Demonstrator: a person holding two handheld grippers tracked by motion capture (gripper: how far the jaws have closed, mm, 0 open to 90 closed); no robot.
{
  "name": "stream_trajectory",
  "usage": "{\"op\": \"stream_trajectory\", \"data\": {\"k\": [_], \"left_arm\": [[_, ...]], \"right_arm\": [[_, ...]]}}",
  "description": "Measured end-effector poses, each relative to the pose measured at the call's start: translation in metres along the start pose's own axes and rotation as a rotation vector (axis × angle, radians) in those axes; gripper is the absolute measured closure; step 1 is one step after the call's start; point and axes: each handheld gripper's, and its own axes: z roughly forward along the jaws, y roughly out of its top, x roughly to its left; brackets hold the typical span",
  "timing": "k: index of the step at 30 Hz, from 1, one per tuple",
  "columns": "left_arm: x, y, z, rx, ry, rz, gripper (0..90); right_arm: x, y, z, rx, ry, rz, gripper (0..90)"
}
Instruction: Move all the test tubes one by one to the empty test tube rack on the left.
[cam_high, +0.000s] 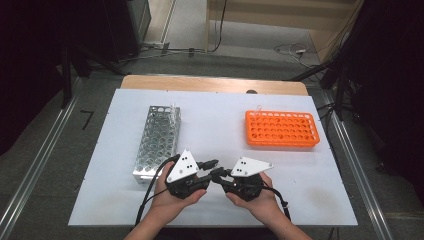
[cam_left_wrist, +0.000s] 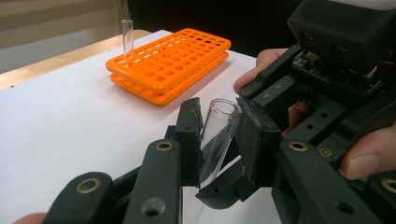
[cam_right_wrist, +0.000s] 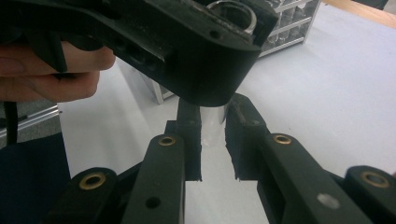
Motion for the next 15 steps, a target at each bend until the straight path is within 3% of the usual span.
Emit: {"op": "stream_trajectory", "data": {"k": [15], "left_arm": [[-0.0020,-0.0007,-0.0009,0.003,0.055,0.037,75.9]], "right_arm": [[-0.0002,-0.0002,0.0004,0.009,0.004,0.009,74.3]]}}
